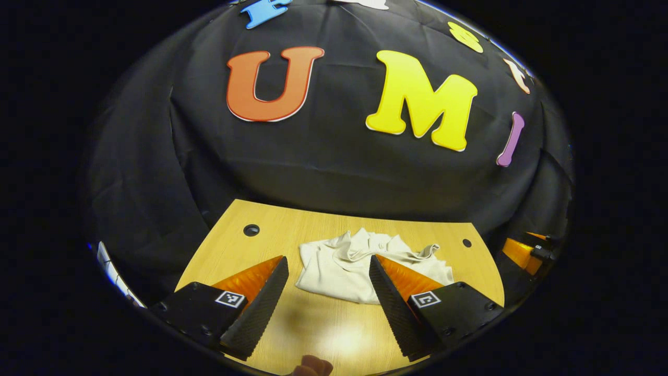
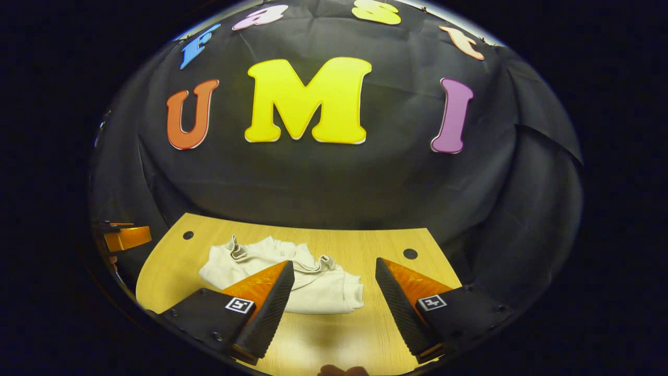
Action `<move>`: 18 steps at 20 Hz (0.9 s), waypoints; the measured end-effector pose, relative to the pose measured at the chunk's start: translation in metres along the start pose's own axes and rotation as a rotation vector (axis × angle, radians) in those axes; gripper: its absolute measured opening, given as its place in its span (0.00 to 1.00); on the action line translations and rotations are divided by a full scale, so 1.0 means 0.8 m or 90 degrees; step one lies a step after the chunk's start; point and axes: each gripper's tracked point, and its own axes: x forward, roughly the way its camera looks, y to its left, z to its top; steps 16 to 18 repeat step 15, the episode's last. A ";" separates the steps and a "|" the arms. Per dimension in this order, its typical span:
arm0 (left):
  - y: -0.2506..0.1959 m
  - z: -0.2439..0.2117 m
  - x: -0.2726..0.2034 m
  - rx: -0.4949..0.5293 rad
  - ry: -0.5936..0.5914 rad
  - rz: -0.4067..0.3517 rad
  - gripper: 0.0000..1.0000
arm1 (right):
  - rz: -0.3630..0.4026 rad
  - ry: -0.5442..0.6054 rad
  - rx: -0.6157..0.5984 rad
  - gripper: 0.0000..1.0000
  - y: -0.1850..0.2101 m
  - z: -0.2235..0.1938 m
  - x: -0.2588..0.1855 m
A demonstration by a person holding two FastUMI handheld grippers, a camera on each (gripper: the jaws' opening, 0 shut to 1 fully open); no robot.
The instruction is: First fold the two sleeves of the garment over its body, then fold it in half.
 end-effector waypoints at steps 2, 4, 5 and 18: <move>0.004 0.001 -0.025 -0.004 -0.032 0.012 0.99 | -0.008 -0.040 0.001 0.97 -0.002 0.007 -0.007; 0.006 0.003 -0.059 -0.008 -0.066 0.018 0.99 | -0.020 -0.084 -0.007 0.97 -0.009 0.016 -0.015; 0.009 0.004 -0.076 -0.009 -0.083 0.022 0.99 | -0.023 -0.103 -0.009 0.96 -0.011 0.025 -0.027; 0.001 0.015 -0.181 0.016 -0.202 0.025 0.98 | 0.025 -0.138 0.011 0.95 0.023 0.023 -0.081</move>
